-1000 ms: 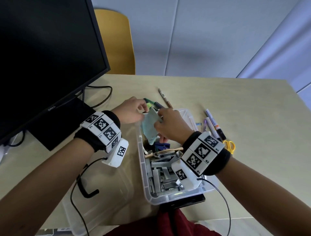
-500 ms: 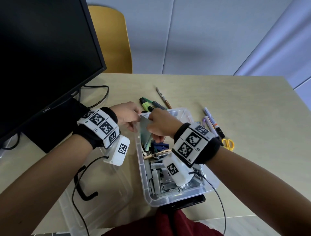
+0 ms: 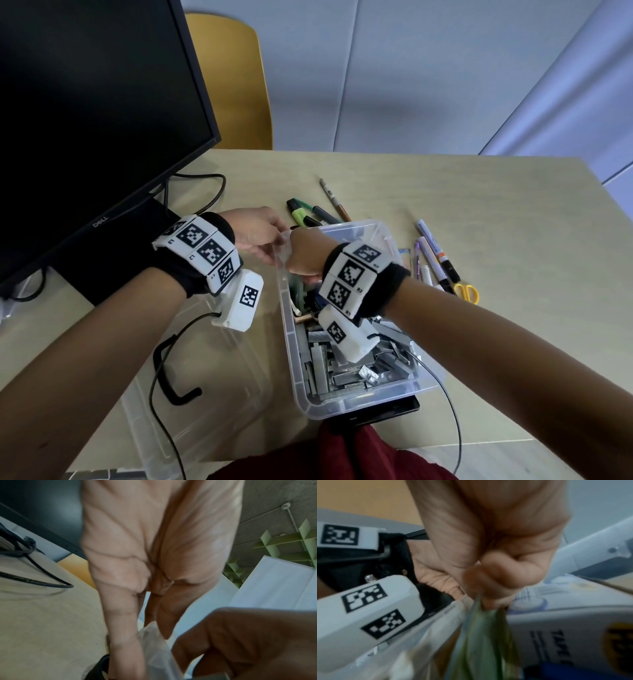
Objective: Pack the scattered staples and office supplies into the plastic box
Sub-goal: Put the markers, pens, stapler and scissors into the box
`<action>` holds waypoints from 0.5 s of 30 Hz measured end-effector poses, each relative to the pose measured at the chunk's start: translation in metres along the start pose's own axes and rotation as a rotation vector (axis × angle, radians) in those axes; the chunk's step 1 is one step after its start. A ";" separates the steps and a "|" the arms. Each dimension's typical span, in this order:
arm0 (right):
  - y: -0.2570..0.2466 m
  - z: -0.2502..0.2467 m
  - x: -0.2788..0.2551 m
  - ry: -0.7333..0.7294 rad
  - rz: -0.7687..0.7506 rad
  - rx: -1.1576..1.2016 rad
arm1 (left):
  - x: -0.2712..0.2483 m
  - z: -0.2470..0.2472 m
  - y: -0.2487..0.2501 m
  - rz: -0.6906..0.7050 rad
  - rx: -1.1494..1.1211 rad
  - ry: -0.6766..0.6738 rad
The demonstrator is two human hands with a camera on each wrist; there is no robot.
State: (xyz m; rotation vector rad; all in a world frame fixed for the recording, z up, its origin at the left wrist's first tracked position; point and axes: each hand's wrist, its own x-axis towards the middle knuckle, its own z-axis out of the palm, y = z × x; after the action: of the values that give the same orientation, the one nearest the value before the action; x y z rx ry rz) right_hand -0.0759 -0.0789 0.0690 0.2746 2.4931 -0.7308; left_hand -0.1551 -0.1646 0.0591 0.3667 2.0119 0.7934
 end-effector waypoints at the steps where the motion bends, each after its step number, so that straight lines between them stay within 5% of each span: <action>1: 0.004 0.003 0.001 0.040 -0.001 0.046 | -0.001 0.000 -0.001 -0.001 -0.025 -0.002; 6: 0.022 0.013 -0.011 0.063 -0.026 0.287 | -0.004 -0.002 -0.007 0.018 -0.110 -0.018; 15: 0.018 0.017 0.030 0.299 -0.035 -0.006 | -0.005 0.000 -0.005 -0.024 -0.110 -0.020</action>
State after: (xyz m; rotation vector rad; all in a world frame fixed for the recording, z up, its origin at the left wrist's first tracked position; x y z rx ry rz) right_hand -0.0879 -0.0714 0.0328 0.3622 2.7871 -0.7418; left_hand -0.1525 -0.1711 0.0597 0.2861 1.9414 0.8777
